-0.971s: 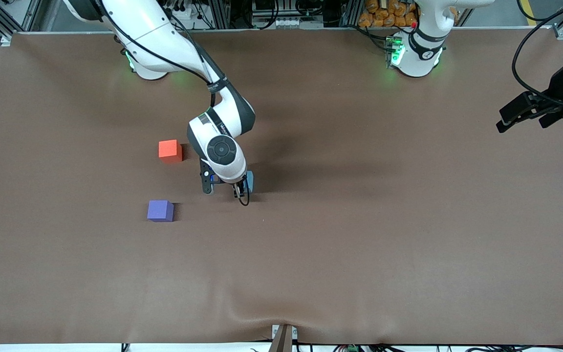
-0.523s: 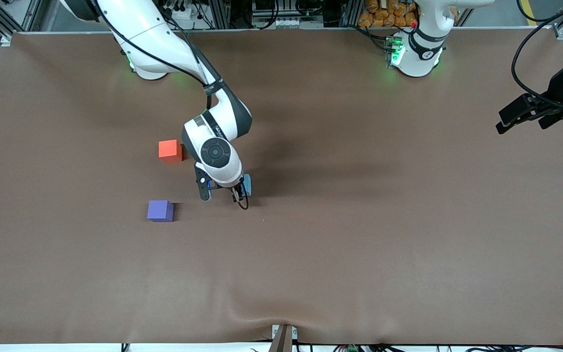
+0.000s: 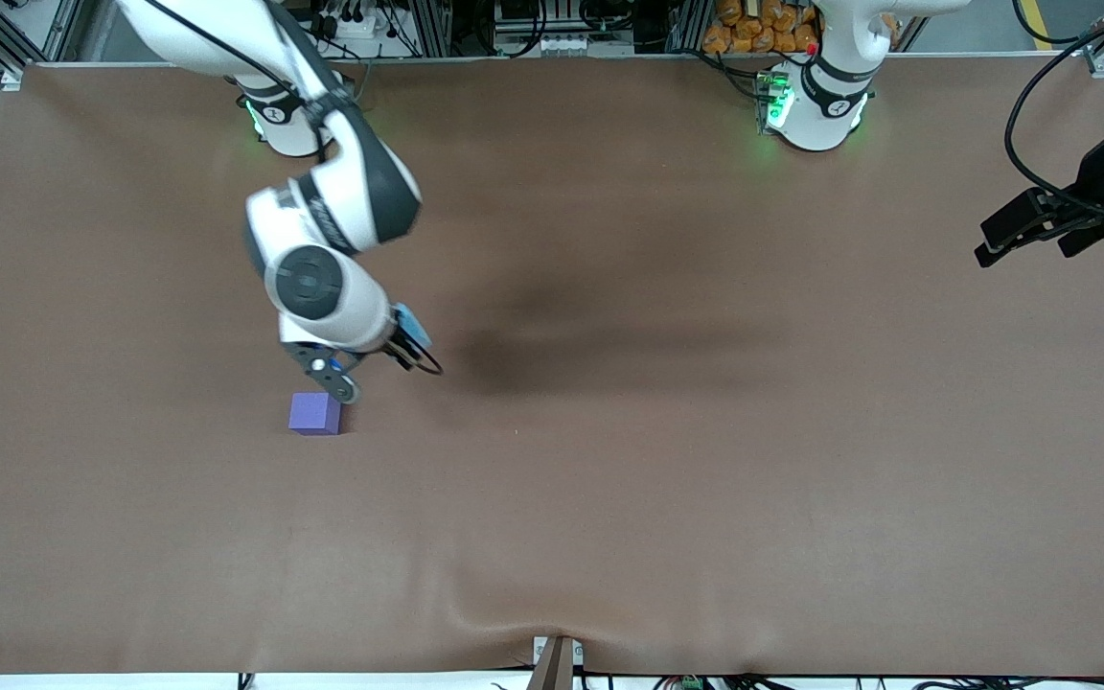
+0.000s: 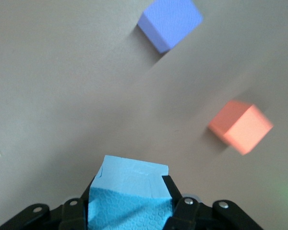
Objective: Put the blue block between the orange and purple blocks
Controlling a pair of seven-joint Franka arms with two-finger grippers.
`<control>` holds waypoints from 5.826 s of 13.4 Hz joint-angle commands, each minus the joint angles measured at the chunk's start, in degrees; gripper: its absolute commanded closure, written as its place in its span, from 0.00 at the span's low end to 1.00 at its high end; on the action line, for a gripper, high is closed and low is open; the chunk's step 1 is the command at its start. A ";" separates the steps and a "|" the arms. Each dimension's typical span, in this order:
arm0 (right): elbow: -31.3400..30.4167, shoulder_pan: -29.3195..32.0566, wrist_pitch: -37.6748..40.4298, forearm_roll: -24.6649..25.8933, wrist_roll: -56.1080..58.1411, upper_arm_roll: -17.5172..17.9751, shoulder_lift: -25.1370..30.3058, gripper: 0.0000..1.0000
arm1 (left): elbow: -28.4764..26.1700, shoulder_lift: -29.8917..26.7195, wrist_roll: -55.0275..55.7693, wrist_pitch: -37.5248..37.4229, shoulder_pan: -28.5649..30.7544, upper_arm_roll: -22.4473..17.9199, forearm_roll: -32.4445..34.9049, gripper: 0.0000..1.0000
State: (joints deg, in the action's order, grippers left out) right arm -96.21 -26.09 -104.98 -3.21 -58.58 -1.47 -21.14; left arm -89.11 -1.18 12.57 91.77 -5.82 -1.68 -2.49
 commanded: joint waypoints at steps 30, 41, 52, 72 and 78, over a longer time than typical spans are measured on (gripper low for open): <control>-32.91 12.55 -38.72 6.91 57.10 0.77 2.95 1.00 | -0.62 0.13 -2.82 0.61 0.37 2.03 3.73 0.00; -32.91 11.41 -41.71 6.91 54.19 0.85 0.40 0.00 | -0.54 -0.31 -2.82 0.08 0.28 2.12 3.73 0.00; -21.16 14.66 -18.29 6.29 54.10 0.77 12.52 0.00 | -0.54 -0.23 -2.82 0.08 0.37 2.03 3.81 0.00; 8.31 26.61 24.20 0.93 62.71 2.88 22.90 0.00 | -0.54 -0.23 -2.82 0.26 0.54 1.85 3.73 0.00; 8.40 26.70 26.32 1.11 62.01 3.05 22.99 0.00 | -0.62 -0.14 -2.73 0.26 0.54 1.76 3.64 0.00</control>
State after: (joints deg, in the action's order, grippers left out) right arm -88.08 -0.60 -79.48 -2.08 3.00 0.66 1.09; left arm -89.58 -0.94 10.58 92.11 -5.71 -0.18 0.12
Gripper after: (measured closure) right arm 0.000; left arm 0.000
